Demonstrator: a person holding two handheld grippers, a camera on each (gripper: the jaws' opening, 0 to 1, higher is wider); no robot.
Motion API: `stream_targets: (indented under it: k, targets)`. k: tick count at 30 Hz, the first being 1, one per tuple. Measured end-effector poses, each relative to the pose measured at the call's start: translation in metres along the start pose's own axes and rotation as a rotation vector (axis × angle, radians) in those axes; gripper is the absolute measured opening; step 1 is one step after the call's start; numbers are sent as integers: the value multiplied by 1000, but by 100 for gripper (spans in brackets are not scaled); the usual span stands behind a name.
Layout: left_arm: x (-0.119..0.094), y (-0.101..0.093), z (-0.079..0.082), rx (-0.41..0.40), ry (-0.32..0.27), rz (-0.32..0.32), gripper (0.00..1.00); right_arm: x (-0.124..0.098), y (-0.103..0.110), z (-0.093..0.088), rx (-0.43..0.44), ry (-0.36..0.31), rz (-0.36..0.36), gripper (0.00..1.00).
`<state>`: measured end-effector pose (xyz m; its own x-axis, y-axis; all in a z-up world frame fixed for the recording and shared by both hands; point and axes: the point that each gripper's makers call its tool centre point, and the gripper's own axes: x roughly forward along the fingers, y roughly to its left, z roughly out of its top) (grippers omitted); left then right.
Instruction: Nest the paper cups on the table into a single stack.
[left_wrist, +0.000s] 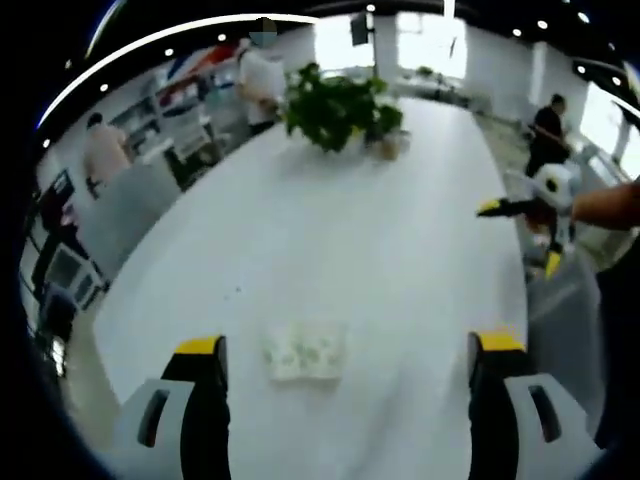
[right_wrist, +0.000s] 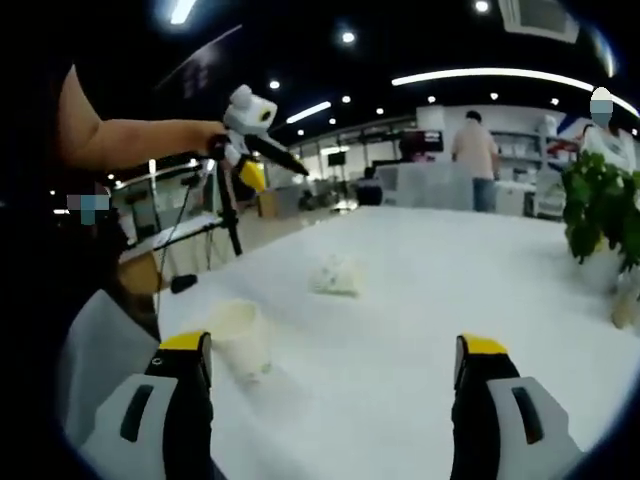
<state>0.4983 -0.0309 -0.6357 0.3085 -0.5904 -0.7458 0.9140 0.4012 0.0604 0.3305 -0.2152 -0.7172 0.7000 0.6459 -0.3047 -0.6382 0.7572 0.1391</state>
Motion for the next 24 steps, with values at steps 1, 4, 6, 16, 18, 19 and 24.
stream_targets:
  k: [1, 4, 6, 16, 18, 19, 24]
  targets:
    - [2, 1, 0, 2, 3, -1, 99, 0, 0, 0, 2, 1, 1, 100]
    - [13, 3, -1, 4, 14, -5, 99, 1, -2, -1, 10, 1, 1, 100]
    - [21, 7, -2, 7, 13, 2, 99, 2, -3, -1, 15, 1, 0, 99]
    - [58, 10, -16, 22, 54, -32, 94, 1, -8, -1, 27, 0, -3, 99]
    - [66, 12, -20, 23, 66, -37, 93, 1, -9, 0, 31, -4, -5, 99]
    - [70, 13, -23, 23, 73, -37, 93, 1, -10, 0, 31, -4, -5, 99]
    - [91, 17, -39, 31, 121, -53, 91, -1, -8, 0, 28, 1, -1, 100]
